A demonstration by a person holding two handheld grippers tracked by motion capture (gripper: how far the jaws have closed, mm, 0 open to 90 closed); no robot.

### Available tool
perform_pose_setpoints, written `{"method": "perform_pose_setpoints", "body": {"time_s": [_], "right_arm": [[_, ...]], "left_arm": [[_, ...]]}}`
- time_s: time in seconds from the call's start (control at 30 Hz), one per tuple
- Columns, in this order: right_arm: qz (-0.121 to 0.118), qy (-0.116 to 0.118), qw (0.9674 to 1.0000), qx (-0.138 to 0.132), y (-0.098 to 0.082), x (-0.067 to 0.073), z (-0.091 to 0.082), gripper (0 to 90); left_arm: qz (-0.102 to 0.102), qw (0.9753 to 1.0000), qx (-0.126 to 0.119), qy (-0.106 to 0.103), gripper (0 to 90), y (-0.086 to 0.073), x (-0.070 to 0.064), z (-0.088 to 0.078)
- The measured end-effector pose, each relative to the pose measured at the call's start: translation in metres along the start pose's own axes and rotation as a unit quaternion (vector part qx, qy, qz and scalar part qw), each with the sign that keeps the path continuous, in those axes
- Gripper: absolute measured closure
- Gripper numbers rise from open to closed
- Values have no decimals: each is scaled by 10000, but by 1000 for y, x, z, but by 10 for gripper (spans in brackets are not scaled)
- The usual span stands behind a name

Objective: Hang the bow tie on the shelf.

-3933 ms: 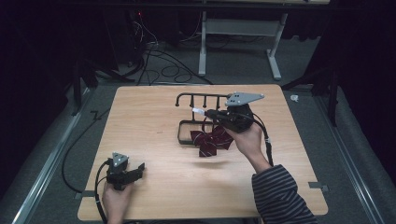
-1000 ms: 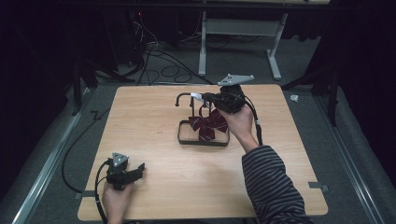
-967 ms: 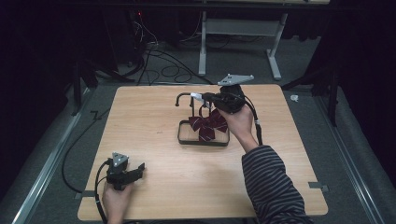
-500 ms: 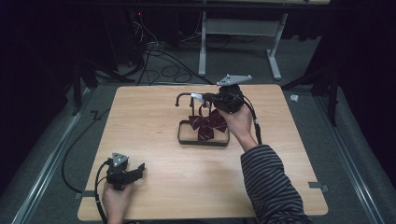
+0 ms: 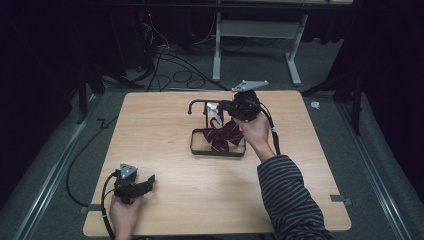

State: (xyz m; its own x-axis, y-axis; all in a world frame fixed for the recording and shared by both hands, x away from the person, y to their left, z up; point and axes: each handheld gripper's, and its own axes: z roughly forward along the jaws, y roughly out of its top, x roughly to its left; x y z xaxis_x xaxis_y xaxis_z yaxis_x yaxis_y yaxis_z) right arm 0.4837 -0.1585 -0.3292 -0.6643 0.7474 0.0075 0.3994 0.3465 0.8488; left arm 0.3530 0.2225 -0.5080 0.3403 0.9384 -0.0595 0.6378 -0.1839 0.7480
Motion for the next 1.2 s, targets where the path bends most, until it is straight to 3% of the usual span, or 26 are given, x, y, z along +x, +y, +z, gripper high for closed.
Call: {"method": "perform_pose_setpoints", "body": {"time_s": [0.37,0.57,1.2], "right_arm": [[-17,-73,9999,-110,-4,-1,-12,829],[-141,-197,9996,-114,-8,-1,-19,814],[21,-269,9992,-290,-28,-9,-44,795]], "left_arm": [[6,10000,2,6,273,0,0,0],[17,10000,3,21,273,0,-1,0],[12,10000,-5,21,275,0,-1,0]]}}
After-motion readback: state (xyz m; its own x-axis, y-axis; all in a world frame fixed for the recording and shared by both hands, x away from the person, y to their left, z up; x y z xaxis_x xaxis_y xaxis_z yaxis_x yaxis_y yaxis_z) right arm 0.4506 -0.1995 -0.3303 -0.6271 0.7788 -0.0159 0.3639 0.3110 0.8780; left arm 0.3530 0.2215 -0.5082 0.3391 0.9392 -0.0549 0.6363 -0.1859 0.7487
